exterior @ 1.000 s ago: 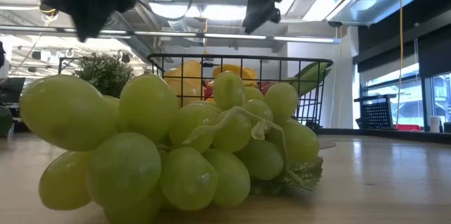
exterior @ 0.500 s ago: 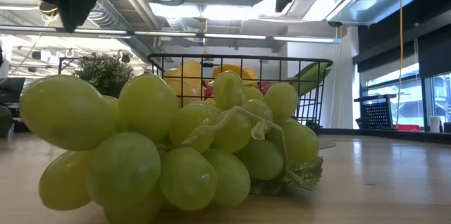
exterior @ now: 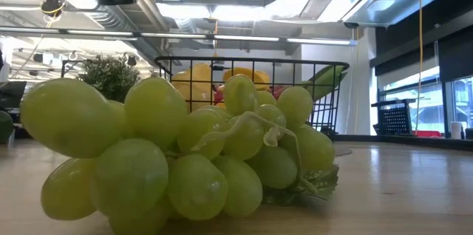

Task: Build produce basket
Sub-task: Put the green grapes into the black wire basket

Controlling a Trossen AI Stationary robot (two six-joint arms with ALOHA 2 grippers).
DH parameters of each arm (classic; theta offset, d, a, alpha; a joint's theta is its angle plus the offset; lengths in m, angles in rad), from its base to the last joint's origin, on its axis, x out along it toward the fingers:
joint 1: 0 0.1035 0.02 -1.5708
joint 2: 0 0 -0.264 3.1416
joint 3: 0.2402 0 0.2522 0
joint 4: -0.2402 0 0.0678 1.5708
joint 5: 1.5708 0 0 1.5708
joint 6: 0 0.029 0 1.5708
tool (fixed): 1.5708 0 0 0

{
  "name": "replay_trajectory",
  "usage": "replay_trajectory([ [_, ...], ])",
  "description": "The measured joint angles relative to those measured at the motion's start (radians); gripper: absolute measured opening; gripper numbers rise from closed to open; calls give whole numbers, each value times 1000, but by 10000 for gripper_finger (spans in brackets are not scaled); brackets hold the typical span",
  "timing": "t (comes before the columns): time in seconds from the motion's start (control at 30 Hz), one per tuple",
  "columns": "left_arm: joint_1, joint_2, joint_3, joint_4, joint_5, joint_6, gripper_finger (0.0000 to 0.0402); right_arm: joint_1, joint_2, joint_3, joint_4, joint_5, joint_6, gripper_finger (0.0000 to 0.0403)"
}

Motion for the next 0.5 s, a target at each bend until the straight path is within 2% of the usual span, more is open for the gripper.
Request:
replay_trajectory([
  [0.1, -16, 21, 0, 74, 34, 67, 117, 56, -33, 0, 0, 25, 1, 96],
  [0.23, -49, 76, 0, 183, 27, 95, 117, 117, -85, 0, -6, 119, 31, 96],
  [0.5, -163, 270, 0, 417, 23, 181, 118, 186, -177, 0, -6, 184, 70, 96],
])
